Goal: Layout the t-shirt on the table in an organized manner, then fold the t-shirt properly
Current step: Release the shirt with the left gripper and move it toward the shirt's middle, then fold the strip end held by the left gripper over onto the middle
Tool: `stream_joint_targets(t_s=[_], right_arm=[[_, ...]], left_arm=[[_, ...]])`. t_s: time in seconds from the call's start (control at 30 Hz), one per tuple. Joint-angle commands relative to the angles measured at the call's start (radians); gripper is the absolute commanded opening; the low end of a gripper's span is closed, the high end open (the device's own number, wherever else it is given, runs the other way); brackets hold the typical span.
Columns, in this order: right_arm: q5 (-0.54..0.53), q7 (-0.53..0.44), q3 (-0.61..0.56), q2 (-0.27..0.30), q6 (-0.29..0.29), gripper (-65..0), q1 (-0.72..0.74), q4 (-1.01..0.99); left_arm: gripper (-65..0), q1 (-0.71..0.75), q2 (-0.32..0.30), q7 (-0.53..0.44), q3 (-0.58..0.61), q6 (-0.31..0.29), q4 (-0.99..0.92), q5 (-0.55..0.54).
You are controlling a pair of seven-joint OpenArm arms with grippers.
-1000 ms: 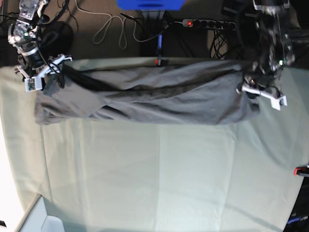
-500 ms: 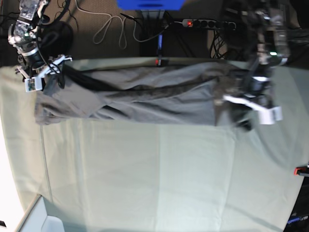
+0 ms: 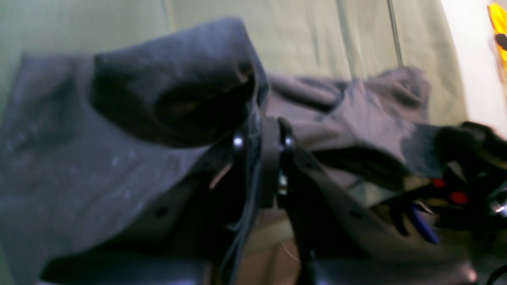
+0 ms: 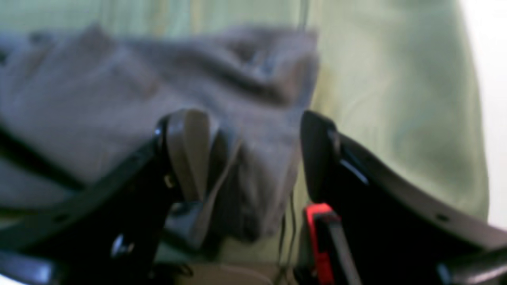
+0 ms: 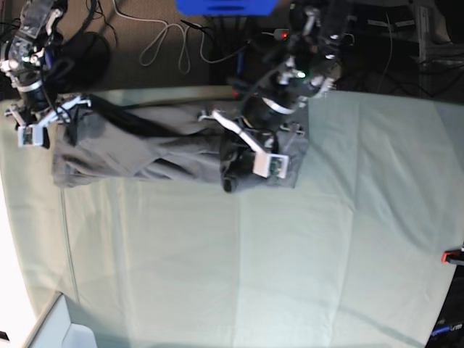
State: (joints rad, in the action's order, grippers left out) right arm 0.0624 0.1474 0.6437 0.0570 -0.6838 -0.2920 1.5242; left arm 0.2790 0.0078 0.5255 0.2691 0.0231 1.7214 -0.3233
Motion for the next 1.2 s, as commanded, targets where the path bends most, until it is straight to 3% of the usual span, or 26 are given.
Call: stream_joint_targets(t_s=[0.0, 0.13, 0.4, 0.7, 0.9, 1.0, 1.17], right_arm=[[-0.014, -0.016, 0.008, 0.011, -0.014, -28.0, -0.006, 0.017], [-0.014, -0.016, 0.011, 0.013, -0.014, -28.0, -0.006, 0.017], [-0.014, -0.016, 0.011, 0.013, -0.014, -28.0, -0.014, 0.017], [-0.014, -0.016, 0.011, 0.014, -0.014, -28.0, -0.016, 0.017], [-0.014, -0.016, 0.011, 0.014, -0.014, -28.0, -0.017, 0.017], [-0.014, -0.016, 0.011, 0.014, -0.014, -28.0, -0.017, 0.017], [-0.014, -0.016, 0.011, 0.016, -0.014, -28.0, -0.017, 0.017]], left_arm=[[-65.0, -0.011, 0.021, -0.035, 0.015, -0.009, 0.001, 0.022], [-65.0, -0.063, 0.059, -0.051, 0.052, -0.009, -0.062, 0.085], [-65.0, -0.146, 0.106, -0.048, 0.089, -0.009, -0.160, 0.091], [-65.0, -0.209, 0.099, -0.051, 0.203, -0.009, -0.219, 0.092], [-64.8, -0.228, 0.100, -0.046, 0.216, -0.010, -0.263, 0.083], [-58.5, -0.241, 0.102, -0.043, 0.220, -0.010, -0.266, 0.082], [-34.4, -0.237, 0.105, -0.051, 0.220, -0.019, -0.257, 0.080]])
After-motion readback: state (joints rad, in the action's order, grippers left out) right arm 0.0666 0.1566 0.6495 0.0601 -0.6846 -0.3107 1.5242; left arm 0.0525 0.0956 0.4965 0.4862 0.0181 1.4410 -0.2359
